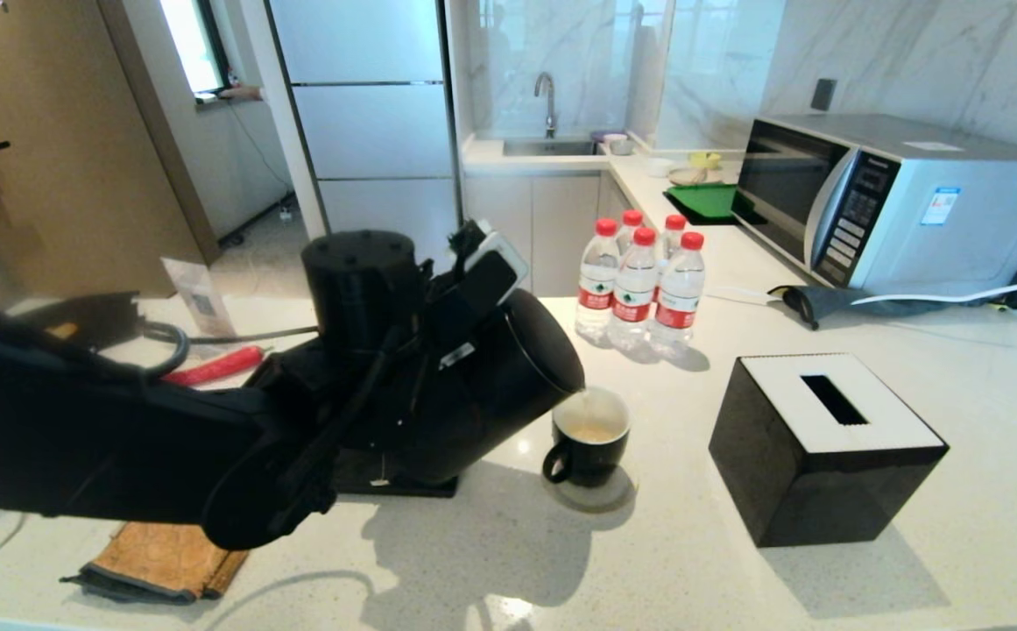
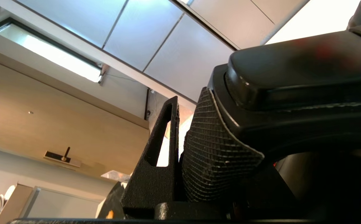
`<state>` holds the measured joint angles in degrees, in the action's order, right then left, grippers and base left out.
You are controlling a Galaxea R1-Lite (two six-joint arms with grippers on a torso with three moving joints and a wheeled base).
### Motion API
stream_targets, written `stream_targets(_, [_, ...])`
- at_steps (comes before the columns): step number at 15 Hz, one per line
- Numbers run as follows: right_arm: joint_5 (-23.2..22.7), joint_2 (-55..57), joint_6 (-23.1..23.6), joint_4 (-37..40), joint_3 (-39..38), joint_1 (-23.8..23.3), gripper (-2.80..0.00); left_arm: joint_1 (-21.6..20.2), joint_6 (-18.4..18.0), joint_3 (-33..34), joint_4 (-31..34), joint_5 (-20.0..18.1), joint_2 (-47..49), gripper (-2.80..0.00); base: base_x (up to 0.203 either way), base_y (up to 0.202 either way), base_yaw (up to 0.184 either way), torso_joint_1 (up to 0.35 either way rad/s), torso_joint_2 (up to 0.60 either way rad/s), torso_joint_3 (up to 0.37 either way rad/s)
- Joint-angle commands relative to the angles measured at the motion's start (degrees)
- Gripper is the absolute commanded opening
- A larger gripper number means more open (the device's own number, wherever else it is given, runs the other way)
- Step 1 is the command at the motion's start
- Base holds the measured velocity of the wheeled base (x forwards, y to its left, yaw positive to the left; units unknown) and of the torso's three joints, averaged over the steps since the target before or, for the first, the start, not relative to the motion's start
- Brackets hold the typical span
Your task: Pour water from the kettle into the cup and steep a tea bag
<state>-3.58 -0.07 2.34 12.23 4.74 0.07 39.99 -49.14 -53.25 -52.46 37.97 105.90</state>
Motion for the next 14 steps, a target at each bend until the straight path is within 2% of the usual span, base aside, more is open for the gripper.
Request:
stream_targets(1, [0.0, 0.1, 0.0, 0.1, 0.0, 0.0, -2.80, -0.1, 0.1, 0.8, -0.4, 0.2, -0.2, -2.80, 0.000, 0.000, 0.000, 0.000, 0.00, 0.000])
stream_targets(8, [0.0, 0.1, 0.0, 0.1, 0.0, 0.0, -2.80, -0.1, 5.5, 2.8, -0.4, 0.3, -0.3, -2.80, 0.000, 0.000, 0.000, 0.000, 0.00, 0.000])
stream_targets(14, [0.0, 0.1, 0.0, 0.1, 0.0, 0.0, -2.80, 0.0, 6.4, 2.8, -0.4, 0.3, -0.5, -2.80, 0.000, 0.000, 0.000, 0.000, 0.00, 0.000])
